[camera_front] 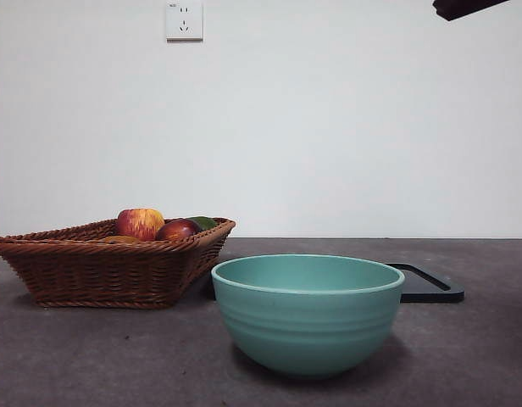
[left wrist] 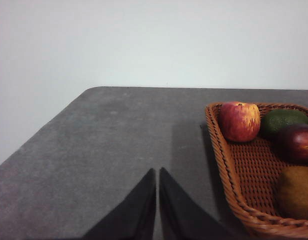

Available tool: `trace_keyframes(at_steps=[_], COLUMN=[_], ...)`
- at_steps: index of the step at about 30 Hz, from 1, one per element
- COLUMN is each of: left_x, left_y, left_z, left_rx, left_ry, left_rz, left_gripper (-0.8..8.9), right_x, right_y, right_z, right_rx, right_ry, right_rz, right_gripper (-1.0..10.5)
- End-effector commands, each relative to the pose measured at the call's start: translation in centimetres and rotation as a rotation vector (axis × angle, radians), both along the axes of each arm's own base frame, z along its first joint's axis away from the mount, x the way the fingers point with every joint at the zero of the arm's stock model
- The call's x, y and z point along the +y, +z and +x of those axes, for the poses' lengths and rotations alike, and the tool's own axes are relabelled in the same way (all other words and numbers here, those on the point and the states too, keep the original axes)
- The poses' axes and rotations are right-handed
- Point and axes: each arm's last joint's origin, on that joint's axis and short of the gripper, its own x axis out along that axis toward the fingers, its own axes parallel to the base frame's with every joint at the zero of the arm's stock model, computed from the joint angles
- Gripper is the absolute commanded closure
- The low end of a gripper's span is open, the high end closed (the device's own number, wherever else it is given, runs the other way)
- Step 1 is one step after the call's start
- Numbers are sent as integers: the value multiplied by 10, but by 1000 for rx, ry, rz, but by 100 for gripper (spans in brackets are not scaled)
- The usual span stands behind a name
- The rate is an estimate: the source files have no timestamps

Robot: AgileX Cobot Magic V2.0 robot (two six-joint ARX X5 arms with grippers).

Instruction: Pick up the wifruite, put it on the bowl, pick up the plate, put it on desk

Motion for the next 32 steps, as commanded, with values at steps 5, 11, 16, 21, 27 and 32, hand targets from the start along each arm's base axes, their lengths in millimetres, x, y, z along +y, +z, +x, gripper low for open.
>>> trace_keyframes(at_steps=[5,11,16,21,27,32], left_x=[1,0,0,0,0,0], left_y=[-13,-20,-20,-20,-20,-20], left_z=[1,0,0,0,0,0], left_rx=[82,157,157,156,156,157], left_ry=[8,8,8,8,8,8], left_rz=[-2,-6,-6,-6,-6,-6], left_gripper=[804,804,804,804,804,804], right_x=[1,1,1,1,1,1], right_y=[6,6,6,6,6,6], right_z=[0,0,0,0,0,0], right_rx=[-23,-23,-23,-23,-23,-24], right_ry=[11,11,11,11,11,13], right_rz=[11,11,11,11,11,9], right_gripper=[941,941,941,941,941,941])
